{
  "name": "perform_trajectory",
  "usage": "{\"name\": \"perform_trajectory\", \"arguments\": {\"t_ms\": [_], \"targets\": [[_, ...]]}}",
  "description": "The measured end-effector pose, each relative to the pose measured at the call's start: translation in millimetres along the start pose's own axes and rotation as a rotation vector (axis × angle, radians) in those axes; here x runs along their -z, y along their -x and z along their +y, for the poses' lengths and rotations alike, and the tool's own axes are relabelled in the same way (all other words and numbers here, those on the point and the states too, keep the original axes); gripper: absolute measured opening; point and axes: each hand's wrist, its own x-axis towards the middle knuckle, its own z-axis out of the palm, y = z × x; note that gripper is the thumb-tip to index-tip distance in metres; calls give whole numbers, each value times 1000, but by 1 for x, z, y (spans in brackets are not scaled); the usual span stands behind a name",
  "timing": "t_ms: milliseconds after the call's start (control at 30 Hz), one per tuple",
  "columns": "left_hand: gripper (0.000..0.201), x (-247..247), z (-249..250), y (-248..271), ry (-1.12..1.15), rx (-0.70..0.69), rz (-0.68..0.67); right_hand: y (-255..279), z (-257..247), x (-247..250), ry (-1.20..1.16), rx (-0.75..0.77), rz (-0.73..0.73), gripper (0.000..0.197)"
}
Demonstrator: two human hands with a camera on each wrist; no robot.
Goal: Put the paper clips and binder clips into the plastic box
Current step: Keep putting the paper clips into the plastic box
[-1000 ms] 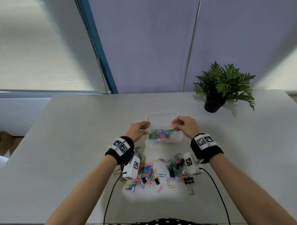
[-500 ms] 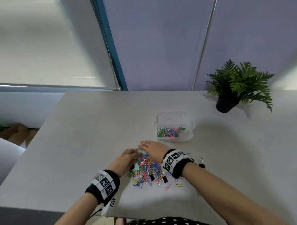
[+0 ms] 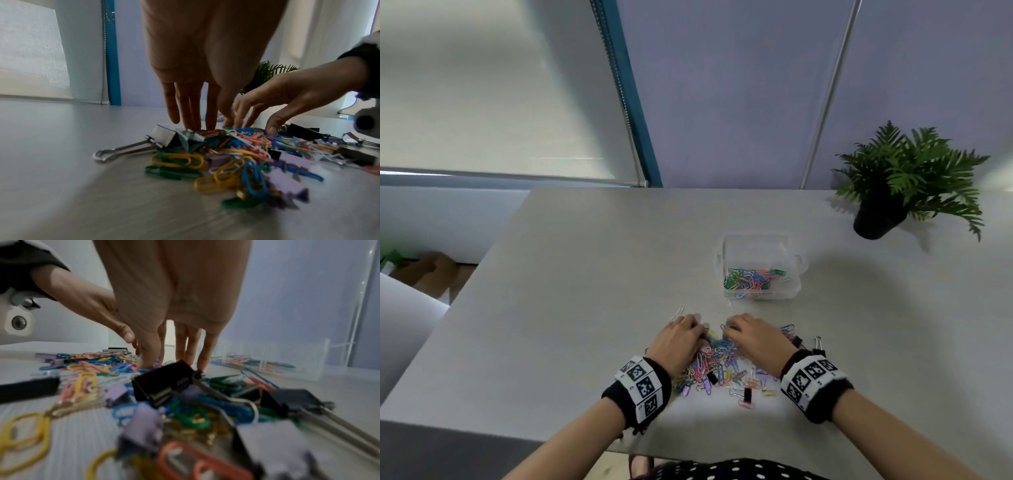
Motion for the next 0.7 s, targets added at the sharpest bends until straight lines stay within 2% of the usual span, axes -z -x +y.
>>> {"name": "perform_trajectory", "arguments": {"t_ms": [33,100,200,267,433,500,600,700], "targets": [[29,2,2,-4,14,8,3,1,1,-2,-8,-17,66,23],[30,6,6,-13,28,29,4,1,5,-4,-15,-47,139,25],[35,13,13,-23,51,69,-2,0,8,0,-85,-124,89,15],[30,16,16,-26,56,80,-11,2,12,1,-116,-176,59,14],[25,18,14,-26,-22,46,-38,6,21,1,-264,-248,-5,27],[23,18,11,-25,-17,33,-30,8,24,3,-394,-269,16,26],[18,20,9,-25,10,23,-43,13,28,9,-674,-349,127,28],[13,22,4,-28,133,62,-57,19,29,15,-868,-429,210,24]]}}
